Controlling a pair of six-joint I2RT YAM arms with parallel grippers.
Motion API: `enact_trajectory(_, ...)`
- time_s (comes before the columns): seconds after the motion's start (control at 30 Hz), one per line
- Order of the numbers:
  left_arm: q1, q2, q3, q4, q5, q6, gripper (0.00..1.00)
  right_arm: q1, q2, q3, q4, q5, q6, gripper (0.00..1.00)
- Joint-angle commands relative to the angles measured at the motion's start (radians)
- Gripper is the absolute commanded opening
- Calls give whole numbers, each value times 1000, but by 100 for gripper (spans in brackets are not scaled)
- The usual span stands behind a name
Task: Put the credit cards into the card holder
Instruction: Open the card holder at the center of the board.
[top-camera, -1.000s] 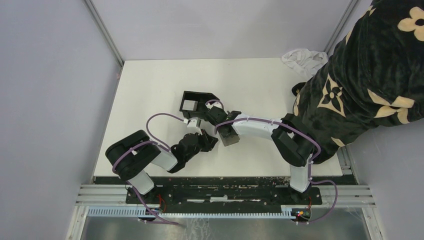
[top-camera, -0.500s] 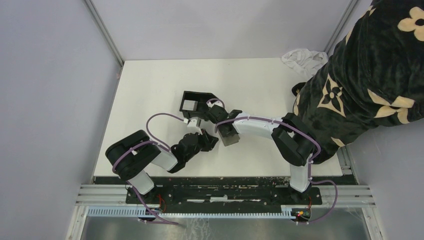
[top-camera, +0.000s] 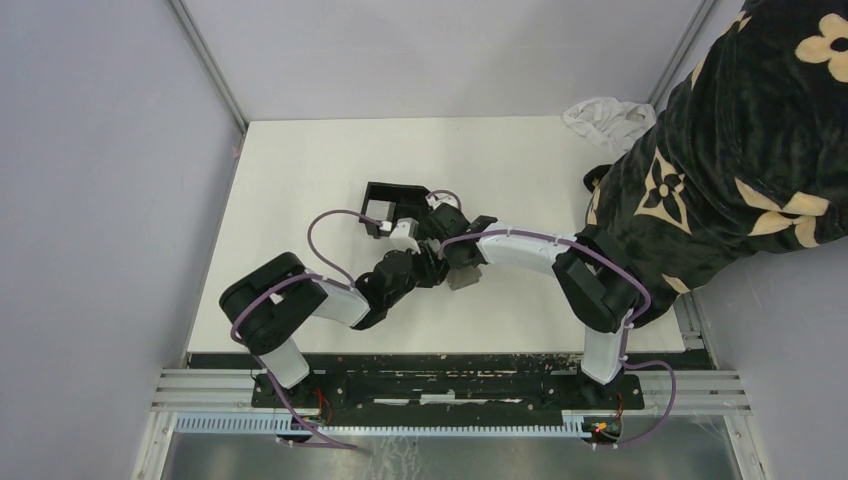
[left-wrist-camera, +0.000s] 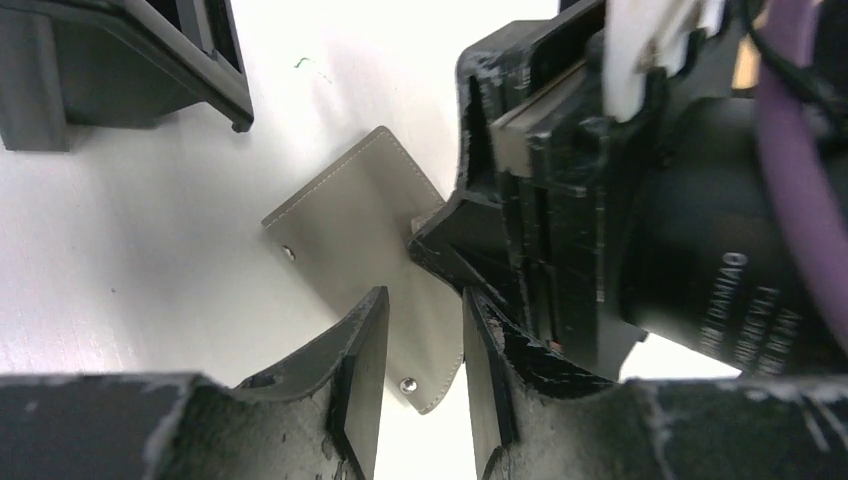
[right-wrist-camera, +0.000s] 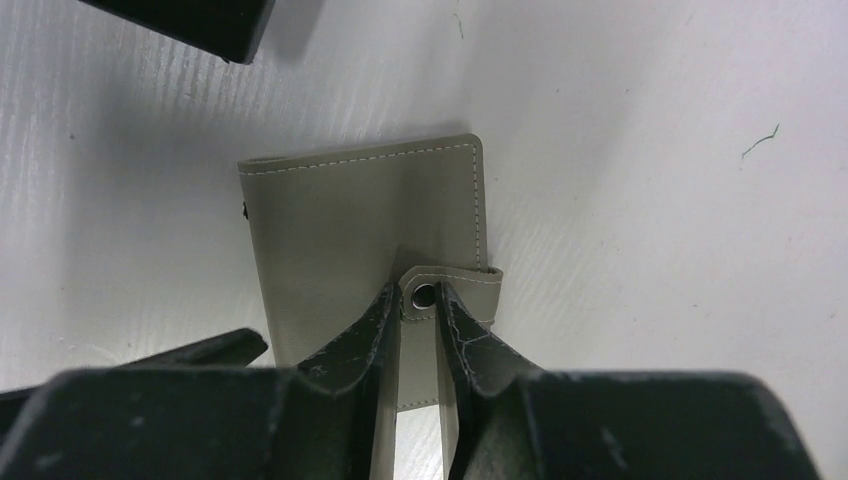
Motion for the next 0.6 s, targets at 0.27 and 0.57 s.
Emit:
enact_trajectory(0.27,-7,112,99,-49,-53,21,40,-69,-74,-78,21,-107,31,5)
enact_trajectory(0.57,-14,191,227,-262,-93,26,36,-131,-101,-127,96,-234,62,2)
